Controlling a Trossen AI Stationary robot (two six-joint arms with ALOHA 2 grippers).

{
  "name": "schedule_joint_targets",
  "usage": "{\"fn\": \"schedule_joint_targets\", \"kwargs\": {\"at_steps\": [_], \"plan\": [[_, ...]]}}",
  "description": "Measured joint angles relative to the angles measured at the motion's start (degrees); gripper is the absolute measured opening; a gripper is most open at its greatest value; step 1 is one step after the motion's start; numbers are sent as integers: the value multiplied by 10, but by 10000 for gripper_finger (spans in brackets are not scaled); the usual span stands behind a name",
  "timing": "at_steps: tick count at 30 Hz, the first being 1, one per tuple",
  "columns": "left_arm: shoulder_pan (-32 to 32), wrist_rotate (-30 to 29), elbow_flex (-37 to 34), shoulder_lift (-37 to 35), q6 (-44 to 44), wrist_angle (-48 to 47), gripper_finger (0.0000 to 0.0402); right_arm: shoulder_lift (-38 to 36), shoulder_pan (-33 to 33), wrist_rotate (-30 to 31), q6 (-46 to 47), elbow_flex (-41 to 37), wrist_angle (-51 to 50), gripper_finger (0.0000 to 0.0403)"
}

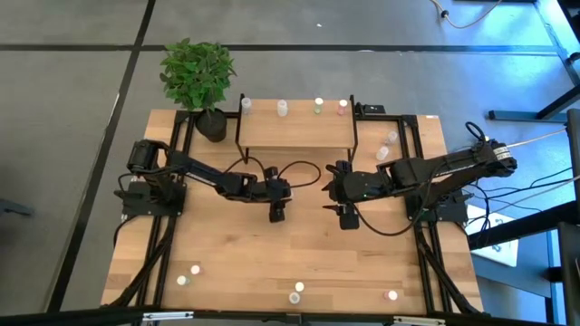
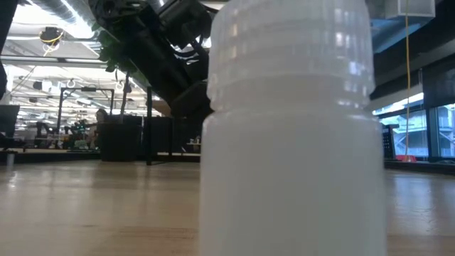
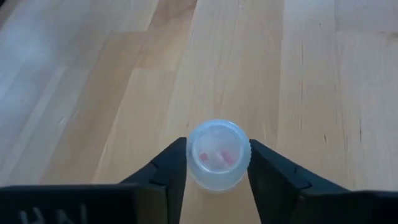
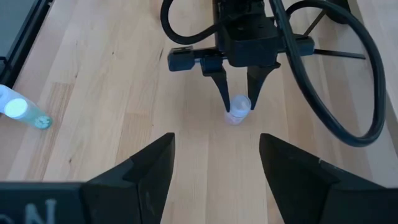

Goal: Pick and place medicine bottles onto shelf by color
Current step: Put the middle right transparent pill bottle on the shelf aligned with the other transparent pill bottle

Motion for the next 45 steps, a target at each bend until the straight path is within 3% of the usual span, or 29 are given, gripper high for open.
{"fn": "schedule_joint_targets", "kwargs": {"at_steps": [11, 20, 26, 33, 39, 45], "plan": [[-3, 19, 0, -16, -16, -4, 131, 0, 0, 1, 0, 0, 0, 236], [-20, 38, 0, -75, -44, -13, 130, 0, 0, 57, 0, 0, 0, 236], [-17, 4, 0, -148, -76, -90, 130, 0, 0, 73, 2, 0, 2, 237], [10, -32, 0, -246, -77, -137, 130, 0, 0, 143, 2, 0, 9, 237], [52, -88, 0, -322, -65, -183, 130, 0, 0, 196, 2, 0, 18, 236], [115, -95, 0, -368, -55, -193, 130, 0, 0, 205, 1, 0, 22, 236]]}}
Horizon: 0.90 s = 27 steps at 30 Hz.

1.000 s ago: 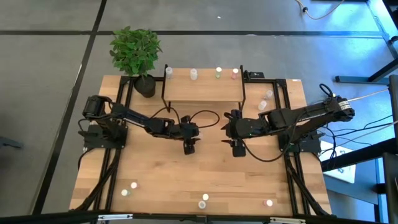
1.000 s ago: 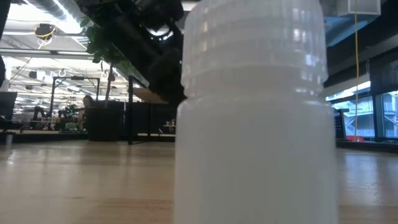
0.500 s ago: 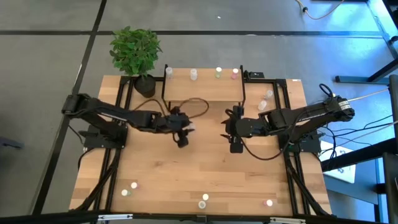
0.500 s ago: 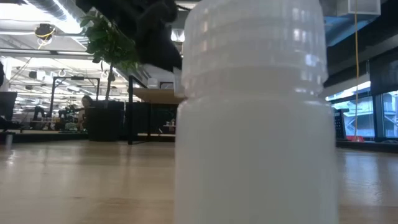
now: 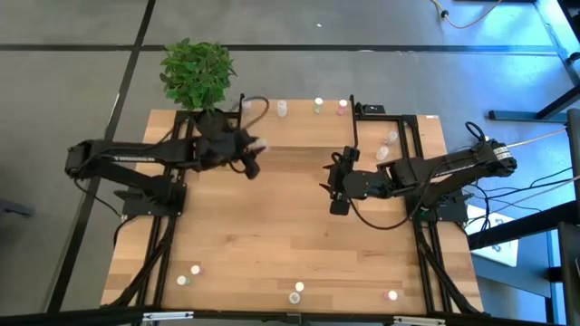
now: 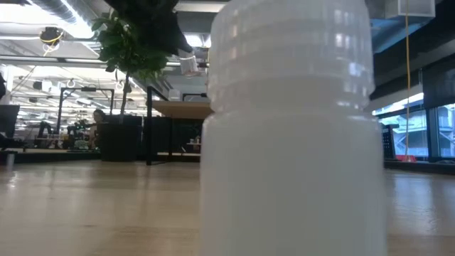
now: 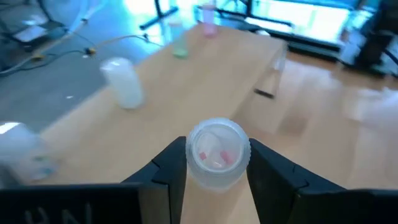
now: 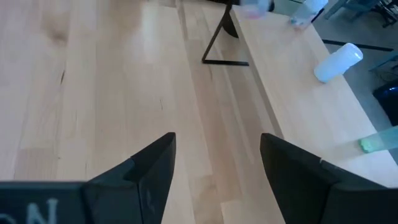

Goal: Pick and place medicine bottles onto shelf by color
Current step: Put the middle right transparent pill bottle on the shelf aligned with the other transparent pill bottle

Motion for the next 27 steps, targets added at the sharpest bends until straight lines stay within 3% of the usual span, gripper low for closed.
{"fn": "schedule_joint_targets", "kwargs": {"at_steps": [14, 27], "plan": [[142, 16, 1, -8, 13, -48, 130, 0, 0, 0, 3, 0, 0, 236], [170, 50, 0, 33, 13, -60, 130, 0, 0, 0, 4, 0, 0, 236]]}}
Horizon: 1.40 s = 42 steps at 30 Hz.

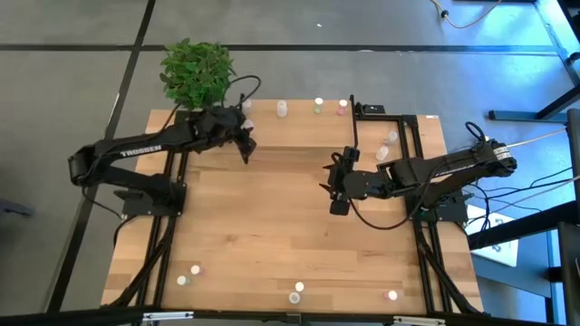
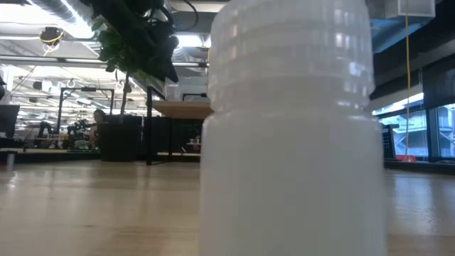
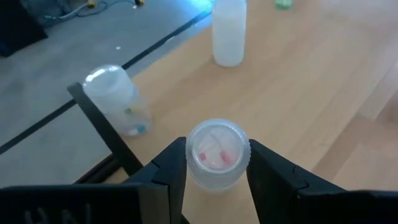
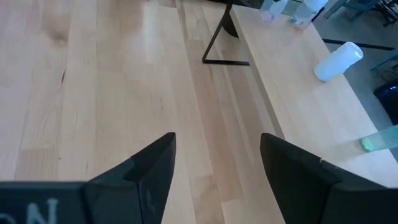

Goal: Pick and place medicine bottles onto shelf by color
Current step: Put the middle right transparent pill bottle on the shelf aligned with the other transparent pill bottle

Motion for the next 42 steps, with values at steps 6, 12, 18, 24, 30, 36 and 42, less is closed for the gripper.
{"fn": "schedule_joint_targets", "kwargs": {"at_steps": [6, 12, 18, 24, 30, 36, 42], "plan": [[0, -5, 0, 18, 5, 5, 130, 0, 0, 0, 0, 0, 0, 236], [0, -10, 0, 19, 5, 9, 130, 0, 0, 0, 0, 0, 0, 236], [0, -31, 0, 20, 6, 9, 130, 0, 0, 0, 0, 0, 0, 236], [0, -46, 0, 19, 6, 9, 130, 0, 0, 0, 0, 0, 0, 236], [0, -46, 0, 20, 6, 10, 131, 0, 0, -1, 0, 0, 0, 236], [0, -46, 0, 20, 0, 10, 133, 0, 0, -5, 0, 0, 0, 236], [0, -46, 0, 20, 0, 10, 136, 0, 0, -5, 0, 0, 0, 236]]}}
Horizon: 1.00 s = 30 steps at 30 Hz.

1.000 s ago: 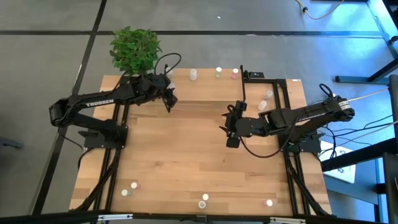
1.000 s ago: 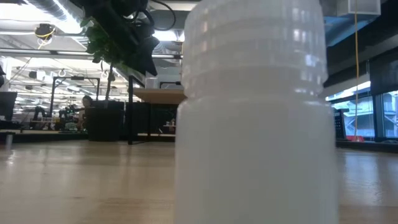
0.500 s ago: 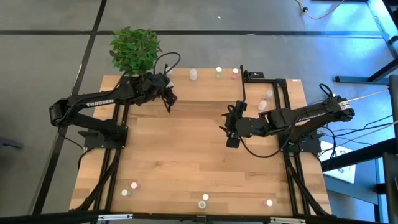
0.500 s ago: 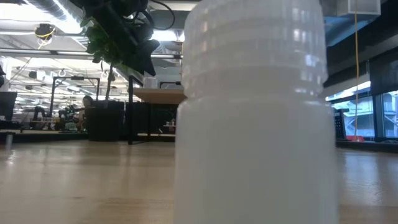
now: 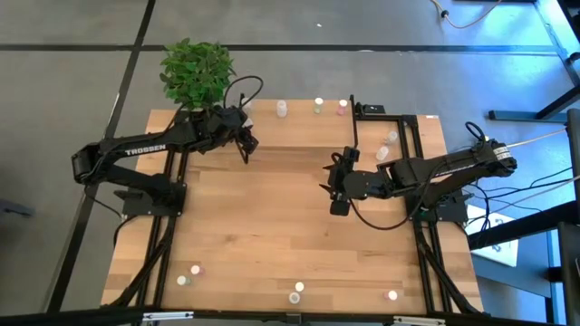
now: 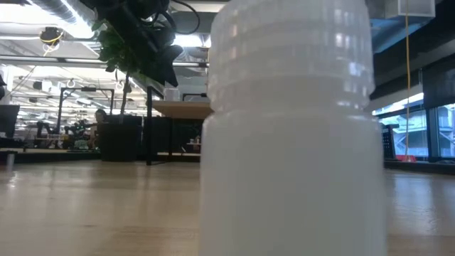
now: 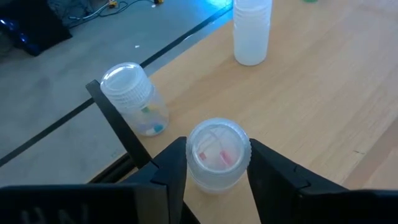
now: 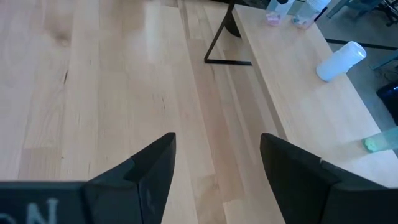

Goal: Pick and place medicine bottles onto shelf by color
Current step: Put the middle right transparent pill bottle on the shelf aligned with the other transparent pill bottle

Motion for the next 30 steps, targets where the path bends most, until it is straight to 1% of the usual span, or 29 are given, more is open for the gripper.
{"fn": "schedule_joint_targets", "kwargs": {"at_steps": [10, 16, 21, 30], "plan": [[0, 0, 0, 0, 0, 0, 158, 0, 0, -1, 0, 0, 0, 236], [0, 0, 0, 0, 15, 0, 159, 0, 0, -1, 0, 0, 0, 236], [0, 0, 0, 0, 15, 0, 159, 0, 0, -1, 15, 0, 0, 236], [0, 0, 0, 0, 13, 4, 158, 0, 0, -1, 13, 0, -1, 236]]}}
